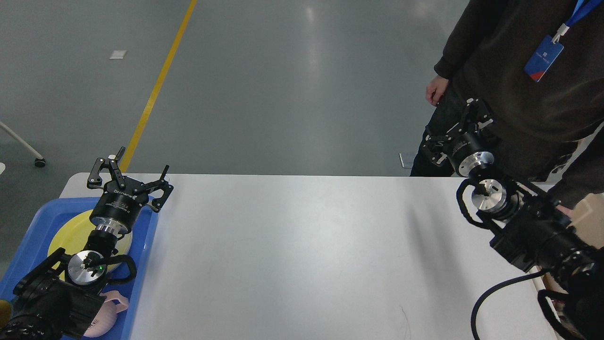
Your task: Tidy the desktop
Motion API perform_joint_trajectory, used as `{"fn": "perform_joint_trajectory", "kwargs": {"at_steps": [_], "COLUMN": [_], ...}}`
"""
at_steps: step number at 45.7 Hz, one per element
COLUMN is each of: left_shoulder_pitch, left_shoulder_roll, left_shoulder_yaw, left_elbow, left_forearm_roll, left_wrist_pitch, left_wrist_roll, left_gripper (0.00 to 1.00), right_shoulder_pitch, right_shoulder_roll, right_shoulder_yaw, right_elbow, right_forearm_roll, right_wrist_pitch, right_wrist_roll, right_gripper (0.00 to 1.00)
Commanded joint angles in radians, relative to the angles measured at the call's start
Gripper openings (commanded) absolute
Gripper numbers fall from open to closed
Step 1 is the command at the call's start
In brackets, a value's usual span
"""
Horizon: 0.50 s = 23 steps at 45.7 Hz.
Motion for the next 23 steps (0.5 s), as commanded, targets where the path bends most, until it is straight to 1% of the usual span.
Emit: {"fn": "perform_joint_trajectory", "kwargs": {"at_steps": [1,4,7,23], "left_shoulder_pitch": [-0.002,-0.002,-0.002,-0.002], "left_shoulder_roll": [0.0,0.0,0.0,0.0], "left_shoulder_yaw": [0.0,0.0,0.0,0.0], "left_elbow": [0.0,0.0,0.0,0.0], "left_forearm_roll": [0.0,0.0,0.0,0.0], "left_wrist_pitch": [0.0,0.0,0.0,0.0], "left_wrist_roll": [0.0,0.0,0.0,0.0], "left_gripper": [1.0,1.0,1.0,1.0], "right_shoulder_pitch": [-0.048,-0.05,-0.053,-0.08], "right_shoulder_roll": [0.082,0.099,0.099,0.094], "right_shoulder_yaw": [0.016,0.008,0.011,0.021], "right_elbow": [-0.08,-0.116,-0.122,-0.14], "right_forearm_roll": [-0.002,0.0,0.0,0.001], "right_wrist_pitch": [0.136,0.154,0.168,0.153], "right_wrist_roll": [0.136,0.195,0.22,0.219], "right_gripper": [1.0,1.0,1.0,1.0]}}
